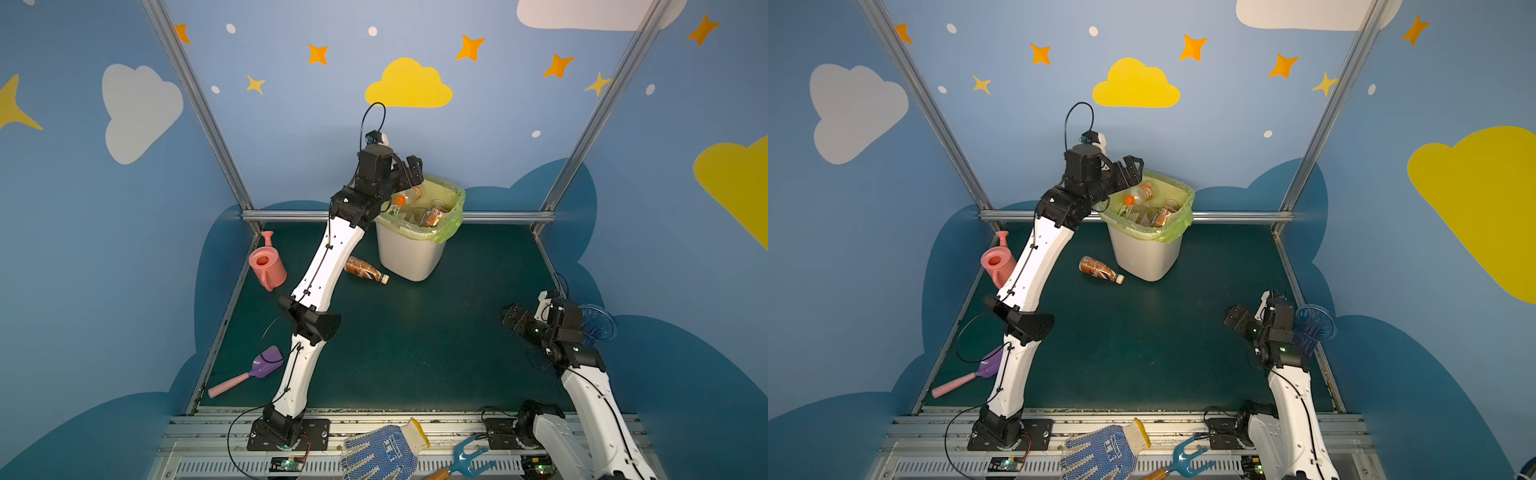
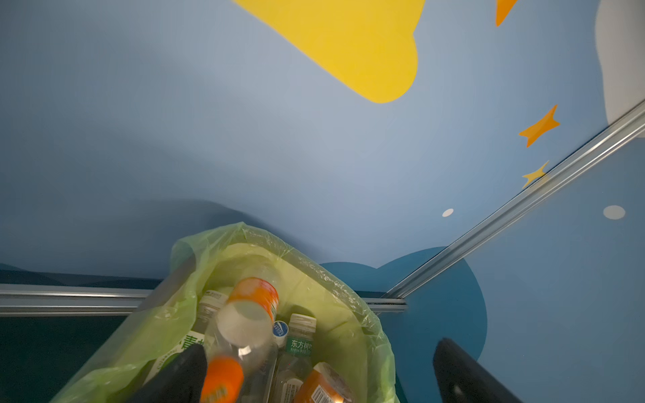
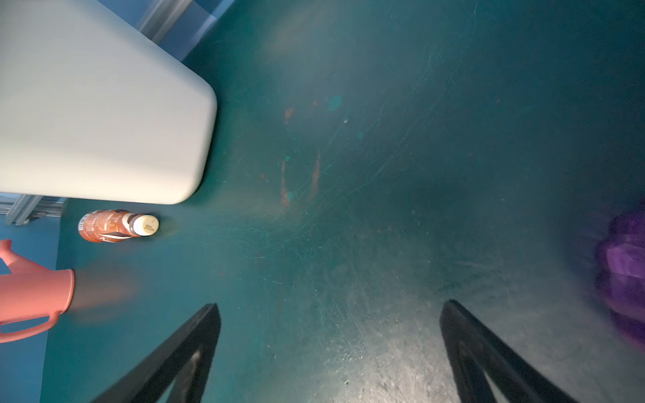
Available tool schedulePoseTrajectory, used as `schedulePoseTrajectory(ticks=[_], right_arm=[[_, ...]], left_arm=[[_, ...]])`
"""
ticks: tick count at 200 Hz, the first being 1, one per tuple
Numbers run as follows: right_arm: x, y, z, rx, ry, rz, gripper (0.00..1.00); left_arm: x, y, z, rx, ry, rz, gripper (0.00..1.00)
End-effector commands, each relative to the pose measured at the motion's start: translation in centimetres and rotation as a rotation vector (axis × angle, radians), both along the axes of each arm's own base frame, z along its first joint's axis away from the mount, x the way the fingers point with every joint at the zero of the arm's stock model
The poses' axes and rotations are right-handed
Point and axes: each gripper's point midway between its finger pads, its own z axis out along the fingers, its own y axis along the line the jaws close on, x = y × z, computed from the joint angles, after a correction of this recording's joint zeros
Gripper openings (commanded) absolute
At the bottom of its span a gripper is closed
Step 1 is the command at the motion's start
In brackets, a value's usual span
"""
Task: Throw the plastic bottles in the bin
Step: 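Lift the orange-label bottle with the left gripper up over the bin, then open the left gripper over the bin to drop the orange-label bottle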
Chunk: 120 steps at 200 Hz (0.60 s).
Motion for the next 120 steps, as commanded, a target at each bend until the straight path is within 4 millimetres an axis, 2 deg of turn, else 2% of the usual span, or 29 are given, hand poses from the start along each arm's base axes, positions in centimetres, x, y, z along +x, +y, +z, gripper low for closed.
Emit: schedulePoseTrajectory(ticks=[1, 2, 10, 30, 53, 69, 88, 97, 120], right_arm=[[-0.2, 0.1, 0.4, 0.014, -0.006, 0.0, 0.98], [-0.2, 0.1, 0.3, 0.015, -0.004, 0.0, 0.98], [-0.2, 0.2, 0.3, 0.023, -0.005, 0.002, 0.98], [0.0, 1.0, 1.0, 0.041, -0.035, 0.045, 0.98], [0.3, 2.0, 1.6, 0.08, -0.065, 0.086, 0.98], [0.5, 3.0, 1.8, 0.108, -0.083, 0.124, 0.98], [0.5, 4.2, 1.9, 0.095, -0.097, 0.167, 0.98], [0.6, 4.6, 1.9, 0.082, -0.104, 0.18, 0.98], [1.0, 6.5, 2.3, 0.055, -0.128, 0.234, 0.98]], left_arm=[[-6.3, 4.2, 10.4, 0.002, -0.251, 0.059, 1.0], [-6.6, 4.3, 10.9, -0.002, -0.264, 0.06, 1.0], [-7.1, 4.5, 10.7, 0.009, -0.266, 0.066, 1.0], [-7.7, 4.9, 9.0, 0.045, -0.228, 0.074, 1.0], [-8.3, 5.8, 6.1, 0.112, -0.151, 0.094, 1.0], [-9.3, 7.5, 3.8, 0.14, -0.112, 0.147, 1.0], [-10.8, 10.2, -0.6, 0.134, -0.085, 0.214, 1.0], [-12.1, 11.9, -2.1, 0.099, -0.085, 0.246, 1.0], [-14.5, 16.5, -9.4, 0.065, 0.067, 0.331, 1.0]])
